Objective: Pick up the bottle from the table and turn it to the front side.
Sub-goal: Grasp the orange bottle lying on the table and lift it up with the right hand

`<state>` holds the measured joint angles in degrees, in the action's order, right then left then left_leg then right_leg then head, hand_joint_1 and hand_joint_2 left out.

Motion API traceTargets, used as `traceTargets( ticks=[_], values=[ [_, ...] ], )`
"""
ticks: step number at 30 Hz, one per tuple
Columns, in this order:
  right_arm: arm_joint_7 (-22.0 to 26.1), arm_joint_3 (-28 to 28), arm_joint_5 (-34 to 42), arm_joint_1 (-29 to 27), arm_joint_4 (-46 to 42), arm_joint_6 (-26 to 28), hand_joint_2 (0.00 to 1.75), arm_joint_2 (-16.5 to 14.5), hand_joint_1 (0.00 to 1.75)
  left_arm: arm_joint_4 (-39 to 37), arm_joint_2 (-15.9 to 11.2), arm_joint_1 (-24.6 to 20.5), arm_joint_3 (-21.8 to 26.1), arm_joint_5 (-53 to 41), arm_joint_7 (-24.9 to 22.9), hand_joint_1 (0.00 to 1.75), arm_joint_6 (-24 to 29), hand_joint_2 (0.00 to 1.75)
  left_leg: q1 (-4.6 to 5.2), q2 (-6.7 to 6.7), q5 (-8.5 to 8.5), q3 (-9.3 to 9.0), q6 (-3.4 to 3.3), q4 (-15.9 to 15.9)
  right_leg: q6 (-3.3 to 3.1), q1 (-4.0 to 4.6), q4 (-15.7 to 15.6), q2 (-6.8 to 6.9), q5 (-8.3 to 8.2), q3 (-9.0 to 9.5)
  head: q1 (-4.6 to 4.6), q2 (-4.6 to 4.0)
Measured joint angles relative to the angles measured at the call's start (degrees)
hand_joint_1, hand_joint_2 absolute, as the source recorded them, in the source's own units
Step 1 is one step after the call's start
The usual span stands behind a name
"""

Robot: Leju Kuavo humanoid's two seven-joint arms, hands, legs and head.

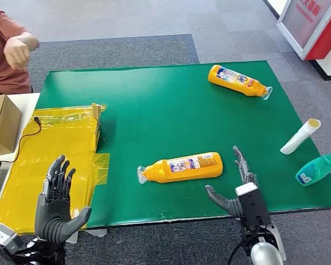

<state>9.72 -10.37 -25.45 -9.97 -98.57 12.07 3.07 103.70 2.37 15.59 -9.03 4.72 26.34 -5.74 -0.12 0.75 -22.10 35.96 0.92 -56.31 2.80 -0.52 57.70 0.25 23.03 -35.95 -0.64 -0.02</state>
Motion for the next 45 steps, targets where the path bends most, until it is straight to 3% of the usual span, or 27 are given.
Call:
traceTargets(
  ticks=[2, 5, 8, 14, 21, 31, 45],
  values=[
    [-2.0, 0.0, -4.9, 0.1, 0.0, 1.1, 1.75, 0.0, 0.0, 0.3, 0.1, 0.0, 0.0, -0.9, -0.3, 0.0, 0.1, 1.75, 0.0, 0.0, 0.0, 0.0, 0.0, 0.0, 0.0, 0.0, 0.0, 0.0, 0.0, 0.0, -0.01, 0.0],
    [-8.3, -0.2, -20.6, 0.8, 0.0, 2.9, 1.75, 0.2, 0.0, 1.2, 0.4, -0.4, 0.0, -3.5, -1.4, 0.0, 0.0, 1.75, 0.0, 0.0, 0.01, 0.0, 0.0, 0.0, 0.0, 0.0, 0.0, 0.0, -0.01, 0.0, -0.01, 0.0],
    [-13.6, -0.9, -31.6, 2.2, 0.2, 2.2, 1.75, 0.4, 0.0, 2.1, 0.8, -1.7, -0.3, -6.2, -2.2, 0.0, -0.4, 1.75, 0.0, 0.0, 0.03, -0.02, 0.0, 0.0, 0.0, 0.0, 0.0, 0.0, -0.03, 0.0, -0.01, 0.0],
    [-19.5, -4.6, -43.7, 7.8, 4.4, -1.1, 1.75, 0.5, 0.0, 3.6, 0.9, -7.6, -4.0, -11.0, -2.9, 0.0, -1.7, 1.75, 0.0, 0.0, 0.15, -0.02, -0.06, 0.0, 0.03, 0.0, 0.0, 0.0, -0.16, 0.01, -0.01, 0.0],
    [-22.0, -10.5, -49.9, 14.4, 13.9, -3.2, 1.75, -0.3, 0.0, 3.5, 0.8, -17.0, -9.6, -10.5, -6.7, 0.0, -1.9, 1.75, 0.0, 0.0, 0.27, -0.01, -0.04, 0.0, 0.03, 0.0, 0.0, 0.0, -0.24, 0.01, -0.02, 0.0],
    [-23.4, -15.3, -51.2, 22.2, 30.4, -3.0, 1.75, -3.5, 0.0, 1.2, 1.1, -28.3, -15.0, -8.3, -10.4, 0.0, -2.6, 1.75, 0.0, 0.0, 0.33, 0.0, -0.05, 0.0, 0.05, 0.0, 0.0, 0.0, -0.28, 0.0, -0.01, 0.0],
    [-21.4, -15.2, -48.5, 28.4, 44.4, -0.3, 1.75, -5.1, 0.0, 0.7, 1.6, -34.5, -19.8, -6.5, -11.4, 0.0, -2.8, 1.75, 0.0, 0.0, 0.33, 0.02, -0.05, 0.0, 0.07, 0.0, 0.0, 0.0, -0.29, -0.02, -0.01, 0.0]
  ],
)
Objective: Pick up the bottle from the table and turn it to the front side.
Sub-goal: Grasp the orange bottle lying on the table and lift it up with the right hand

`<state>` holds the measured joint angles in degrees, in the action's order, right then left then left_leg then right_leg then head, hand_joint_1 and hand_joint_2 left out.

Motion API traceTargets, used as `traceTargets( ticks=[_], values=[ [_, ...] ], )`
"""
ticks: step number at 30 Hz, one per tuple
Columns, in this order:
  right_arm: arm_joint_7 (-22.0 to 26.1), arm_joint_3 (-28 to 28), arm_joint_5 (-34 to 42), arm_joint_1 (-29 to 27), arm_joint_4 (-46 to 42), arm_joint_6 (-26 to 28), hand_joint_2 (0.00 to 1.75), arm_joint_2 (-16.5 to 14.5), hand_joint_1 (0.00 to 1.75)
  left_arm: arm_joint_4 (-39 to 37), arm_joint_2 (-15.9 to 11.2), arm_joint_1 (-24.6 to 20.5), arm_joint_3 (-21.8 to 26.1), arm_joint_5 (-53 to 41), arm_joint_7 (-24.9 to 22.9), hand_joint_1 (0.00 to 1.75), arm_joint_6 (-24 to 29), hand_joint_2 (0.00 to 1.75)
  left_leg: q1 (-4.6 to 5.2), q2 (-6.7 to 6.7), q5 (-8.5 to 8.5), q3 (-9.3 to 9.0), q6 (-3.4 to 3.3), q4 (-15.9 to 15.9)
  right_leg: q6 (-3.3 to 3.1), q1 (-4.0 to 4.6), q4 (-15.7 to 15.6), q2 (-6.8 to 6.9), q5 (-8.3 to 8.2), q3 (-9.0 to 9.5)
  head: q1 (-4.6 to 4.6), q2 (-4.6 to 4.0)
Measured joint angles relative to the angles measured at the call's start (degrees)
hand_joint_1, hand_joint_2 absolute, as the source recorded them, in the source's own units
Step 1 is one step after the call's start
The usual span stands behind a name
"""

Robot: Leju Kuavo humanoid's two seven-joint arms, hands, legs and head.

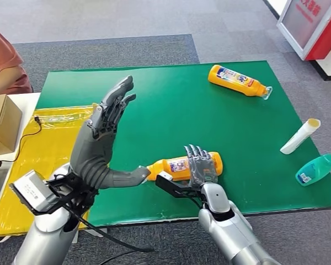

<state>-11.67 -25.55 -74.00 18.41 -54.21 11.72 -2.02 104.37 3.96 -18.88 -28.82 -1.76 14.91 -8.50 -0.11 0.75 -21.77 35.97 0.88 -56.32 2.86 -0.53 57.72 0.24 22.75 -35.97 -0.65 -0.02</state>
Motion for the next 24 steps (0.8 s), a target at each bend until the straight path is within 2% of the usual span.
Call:
traceTargets(
  ticks=[6, 10, 24],
  values=[
    [0.8, 2.4, 2.0, 3.7, 5.9, -0.1, 1.75, -0.3, 0.0, 0.0, 0.0, -1.2, -1.1, 1.6, 0.0, 0.0, 0.2, 1.75, 0.0, 0.0, 0.02, 0.0, -0.02, 0.0, 0.02, 0.0, 0.0, 0.0, -0.02, 0.01, -0.01, 0.0],
    [0.8, 3.8, 2.1, 6.0, 9.1, -0.5, 1.75, -0.3, 1.72, 0.0, 0.0, -1.8, -1.3, 1.9, -0.1, 0.0, 0.2, 1.75, 0.0, 0.0, 0.05, 0.0, -0.05, 0.0, 0.06, -0.01, 0.0, 0.0, -0.05, 0.02, -0.01, 0.0],
    [3.5, 5.8, 3.0, 8.4, 12.2, -0.4, 1.75, -0.6, 1.75, 0.0, -0.3, -1.8, -1.6, 2.1, -0.1, 0.0, 0.3, 1.75, 0.0, 0.0, 0.05, -0.01, -0.06, 0.0, 0.06, -0.01, 0.0, -0.01, -0.06, 0.03, -0.01, 0.0]
  ],
)
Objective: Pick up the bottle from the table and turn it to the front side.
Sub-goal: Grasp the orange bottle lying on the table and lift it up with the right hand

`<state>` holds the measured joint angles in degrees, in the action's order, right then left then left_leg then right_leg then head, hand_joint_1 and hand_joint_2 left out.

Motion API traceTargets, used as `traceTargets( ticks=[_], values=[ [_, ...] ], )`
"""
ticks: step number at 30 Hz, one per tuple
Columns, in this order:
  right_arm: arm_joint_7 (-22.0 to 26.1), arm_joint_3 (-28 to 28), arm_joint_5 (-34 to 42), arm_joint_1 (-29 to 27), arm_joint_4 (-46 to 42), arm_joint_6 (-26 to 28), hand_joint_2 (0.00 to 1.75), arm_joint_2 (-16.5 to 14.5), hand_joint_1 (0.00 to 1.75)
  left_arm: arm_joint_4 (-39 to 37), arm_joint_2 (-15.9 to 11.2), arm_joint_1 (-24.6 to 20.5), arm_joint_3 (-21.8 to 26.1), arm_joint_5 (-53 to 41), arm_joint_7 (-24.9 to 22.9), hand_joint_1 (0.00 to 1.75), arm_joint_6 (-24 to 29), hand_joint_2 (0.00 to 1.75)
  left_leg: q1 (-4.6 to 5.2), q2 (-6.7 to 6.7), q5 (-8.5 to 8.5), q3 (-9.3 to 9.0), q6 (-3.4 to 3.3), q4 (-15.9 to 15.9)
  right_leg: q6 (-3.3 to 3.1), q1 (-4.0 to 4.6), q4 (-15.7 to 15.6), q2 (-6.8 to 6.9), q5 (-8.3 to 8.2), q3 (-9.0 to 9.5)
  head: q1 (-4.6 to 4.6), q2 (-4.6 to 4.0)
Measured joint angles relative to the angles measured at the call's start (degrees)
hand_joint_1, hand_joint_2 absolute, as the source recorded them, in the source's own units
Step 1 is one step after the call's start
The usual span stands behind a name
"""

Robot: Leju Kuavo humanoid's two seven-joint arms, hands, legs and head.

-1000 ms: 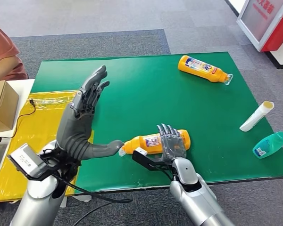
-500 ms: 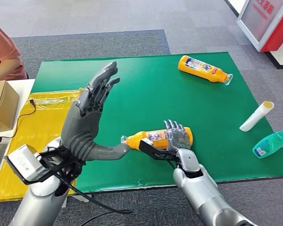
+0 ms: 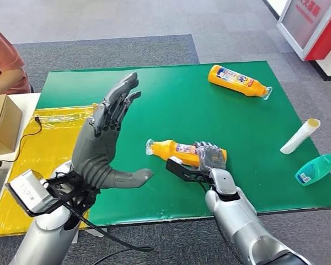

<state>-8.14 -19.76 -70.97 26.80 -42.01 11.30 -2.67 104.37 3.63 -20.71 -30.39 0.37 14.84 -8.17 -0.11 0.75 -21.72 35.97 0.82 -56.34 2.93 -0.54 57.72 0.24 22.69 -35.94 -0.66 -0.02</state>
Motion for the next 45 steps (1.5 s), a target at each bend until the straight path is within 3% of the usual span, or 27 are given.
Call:
traceTargets(
  ticks=[12, 15, 22, 28, 36, 42, 45],
  values=[
    [3.8, 0.9, 4.7, -0.7, -2.0, -1.0, 1.75, -0.8, 1.75, 0.0, -0.3, 0.4, 0.1, 0.1, 0.0, 0.0, 0.0, 1.75, 0.0, 0.01, 0.01, 0.0, 0.0, 0.0, 0.0, 0.0, 0.0, 0.0, -0.01, 0.01, -0.01, 0.0],
    [8.1, 1.8, 12.3, -1.3, -3.9, -2.9, 1.75, -1.1, 1.75, 0.0, -0.4, 0.8, 0.6, 0.3, 0.3, 0.0, 0.8, 1.75, 0.0, 0.01, 0.01, -0.01, 0.01, 0.0, -0.02, 0.0, 0.0, -0.01, -0.03, 0.0, 0.01, 0.0],
    [18.8, 4.6, 40.8, -7.3, -15.7, -9.1, 1.75, -1.5, 1.75, 0.0, -1.9, 4.9, 3.9, 2.1, 3.5, 0.0, 3.7, 1.75, 0.0, 0.0, 0.0, 0.04, 0.02, 0.0, -0.02, 0.01, 0.0, 0.0, 0.02, -0.06, 0.01, 0.0],
    [22.8, 7.6, 59.6, -11.2, -26.4, -12.6, 1.75, -1.5, 1.75, -0.3, -3.2, 8.9, 5.6, 3.4, 6.3, 0.0, 4.8, 1.75, 0.01, 0.01, -0.02, 0.08, 0.0, 0.0, -0.03, 0.0, 0.0, 0.01, 0.05, -0.09, -0.01, 0.0],
    [24.1, 9.3, 65.4, -13.5, -32.5, -14.0, 1.75, -1.1, 1.75, -0.4, -4.2, 10.9, 6.6, 4.0, 7.6, 0.0, 5.5, 1.75, 0.01, 0.01, -0.02, 0.08, 0.01, 0.0, -0.04, 0.0, 0.0, 0.0, 0.04, -0.09, 0.01, 0.0],
    [27.7, 9.9, 73.7, -16.9, -37.5, -14.8, 1.75, -1.1, 1.75, -0.4, -4.5, 13.6, 8.1, 5.6, 9.8, 0.0, 7.5, 1.75, 0.0, 0.01, -0.03, 0.08, 0.02, 0.0, -0.04, 0.0, 0.0, 0.0, 0.05, -0.09, 0.0, 0.0],
    [29.9, 9.7, 73.3, -19.1, -40.7, -13.4, 1.75, -1.1, 1.75, -0.4, -4.6, 14.8, 9.4, 8.8, 10.0, 0.0, 7.2, 1.75, 0.0, 0.0, -0.06, 0.09, 0.02, 0.0, -0.04, 0.0, 0.0, 0.01, 0.09, -0.1, 0.01, 0.0]
  ],
)
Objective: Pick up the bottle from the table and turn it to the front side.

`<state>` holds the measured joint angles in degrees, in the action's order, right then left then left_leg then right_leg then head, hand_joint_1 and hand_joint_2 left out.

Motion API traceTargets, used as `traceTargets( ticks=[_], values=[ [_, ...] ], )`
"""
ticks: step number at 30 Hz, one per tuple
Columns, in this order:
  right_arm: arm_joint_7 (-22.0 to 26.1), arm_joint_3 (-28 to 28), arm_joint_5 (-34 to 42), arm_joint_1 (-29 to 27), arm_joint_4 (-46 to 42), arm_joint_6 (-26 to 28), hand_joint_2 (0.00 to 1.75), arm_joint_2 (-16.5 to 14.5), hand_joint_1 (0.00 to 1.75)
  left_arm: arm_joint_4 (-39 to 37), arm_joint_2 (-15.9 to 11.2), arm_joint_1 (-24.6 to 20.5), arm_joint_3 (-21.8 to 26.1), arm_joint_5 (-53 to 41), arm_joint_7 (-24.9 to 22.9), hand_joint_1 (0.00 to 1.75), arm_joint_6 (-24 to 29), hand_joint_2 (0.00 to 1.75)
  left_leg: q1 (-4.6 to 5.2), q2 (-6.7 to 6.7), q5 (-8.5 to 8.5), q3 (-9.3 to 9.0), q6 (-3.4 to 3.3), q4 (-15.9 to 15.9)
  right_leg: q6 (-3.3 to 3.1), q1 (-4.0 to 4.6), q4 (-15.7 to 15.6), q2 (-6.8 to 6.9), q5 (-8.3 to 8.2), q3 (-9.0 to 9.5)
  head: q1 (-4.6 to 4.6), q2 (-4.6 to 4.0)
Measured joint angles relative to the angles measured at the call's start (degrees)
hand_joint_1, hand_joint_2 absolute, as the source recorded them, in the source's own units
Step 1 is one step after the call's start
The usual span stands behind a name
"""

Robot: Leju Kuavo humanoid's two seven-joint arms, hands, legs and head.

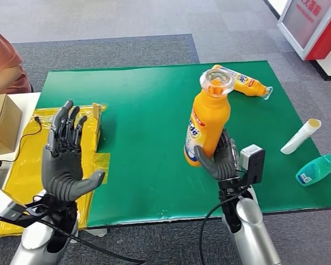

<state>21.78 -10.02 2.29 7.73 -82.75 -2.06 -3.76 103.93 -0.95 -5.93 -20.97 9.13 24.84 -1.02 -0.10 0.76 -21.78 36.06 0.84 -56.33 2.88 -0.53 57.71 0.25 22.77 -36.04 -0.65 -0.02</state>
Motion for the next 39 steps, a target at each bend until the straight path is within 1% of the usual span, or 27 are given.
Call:
traceTargets(
  ticks=[2, 4, 8, 12, 14, 18, 22, 26, 35, 39],
  values=[
    [1.9, -0.5, -3.4, -0.9, -2.1, 2.9, 1.75, 0.0, 1.75, -0.2, 0.1, 0.2, 0.6, 3.9, -0.8, 0.0, -1.8, 1.75, 0.0, 0.0, -0.03, 0.01, 0.0, 0.0, -0.01, 0.0, 0.0, 0.0, 0.01, -0.01, 0.0, 0.0],
    [3.6, -1.6, -8.6, -1.4, -4.0, 6.7, 1.75, 0.0, 1.75, -0.8, 0.5, 0.1, 1.0, 7.1, -1.9, 0.0, -3.1, 1.75, 0.0, 0.0, -0.04, 0.0, 0.01, 0.0, -0.02, 0.0, 0.0, -0.01, 0.0, -0.02, -0.01, 0.0],
    [5.9, -4.8, -19.9, -2.2, -7.1, 15.9, 1.75, -0.3, 1.75, -2.9, 1.7, -1.1, 1.2, 10.4, -4.1, 0.0, -3.1, 1.75, 0.0, 0.0, -0.01, 0.0, 0.02, 0.0, -0.01, 0.0, 0.0, -0.01, -0.03, -0.02, -0.01, 0.0],
    [6.4, -9.0, -28.4, -2.4, -9.0, 22.7, 1.75, -0.5, 1.75, -5.0, 2.9, -3.1, 0.5, 14.1, -6.2, 0.0, -5.1, 1.75, 0.0, 0.0, 0.01, -0.01, 0.03, 0.0, -0.01, 0.0, 0.0, -0.01, -0.04, -0.02, 0.0, 0.0],
    [6.4, -10.9, -31.9, -2.3, -9.1, 25.4, 1.75, -0.5, 1.75, -5.6, 3.0, -4.0, -0.4, 15.3, -7.1, 0.0, -6.5, 1.75, 0.0, 0.0, 0.01, -0.01, 0.03, 0.0, -0.01, 0.0, 0.0, -0.01, -0.04, -0.02, -0.01, 0.0],
    [5.7, -13.9, -41.0, -1.9, -9.0, 31.9, 1.75, -0.5, 1.75, -6.9, 3.1, -5.6, -3.0, 17.0, -9.4, 0.0, -9.1, 1.75, 0.0, 0.0, 0.01, -0.01, 0.03, 0.0, -0.01, 0.0, 0.0, -0.01, -0.03, -0.01, -0.01, 0.0],
    [4.8, -15.7, -44.0, -1.3, -8.5, 34.3, 1.75, -0.5, 1.75, -7.9, 3.2, -6.7, -5.3, 17.5, -10.2, 0.0, -9.9, 1.75, 0.0, 0.0, 0.0, 0.0, 0.03, 0.0, 0.0, -0.01, 0.0, -0.01, -0.03, -0.02, -0.01, 0.0],
    [3.2, -16.9, -48.0, 0.1, -7.0, 36.7, 1.75, -0.5, 1.75, -8.6, 3.1, -8.5, -8.1, 18.0, -10.9, 0.0, -12.3, 1.75, 0.0, 0.0, 0.01, 0.0, 0.03, 0.0, -0.01, 0.0, 0.0, -0.01, -0.03, -0.01, -0.01, 0.0],
    [2.2, -18.2, -50.3, 2.1, -3.7, 38.3, 1.75, -0.5, 1.75, -9.7, 2.7, -11.3, -11.6, 17.8, -11.7, 0.0, -13.3, 1.75, 0.0, 0.0, 0.02, 0.0, 0.03, 0.0, -0.01, 0.0, 0.0, -0.01, -0.04, -0.02, -0.01, 0.0],
    [1.6, -19.1, -51.6, 2.7, -3.0, 38.7, 1.75, -0.5, 1.75, -10.4, 2.5, -12.9, -12.4, 16.1, -12.1, 0.0, -12.4, 1.75, 0.0, 0.0, 0.02, -0.01, 0.03, 0.0, -0.01, 0.0, 0.0, -0.01, -0.04, -0.01, -0.01, 0.0]
  ],
)
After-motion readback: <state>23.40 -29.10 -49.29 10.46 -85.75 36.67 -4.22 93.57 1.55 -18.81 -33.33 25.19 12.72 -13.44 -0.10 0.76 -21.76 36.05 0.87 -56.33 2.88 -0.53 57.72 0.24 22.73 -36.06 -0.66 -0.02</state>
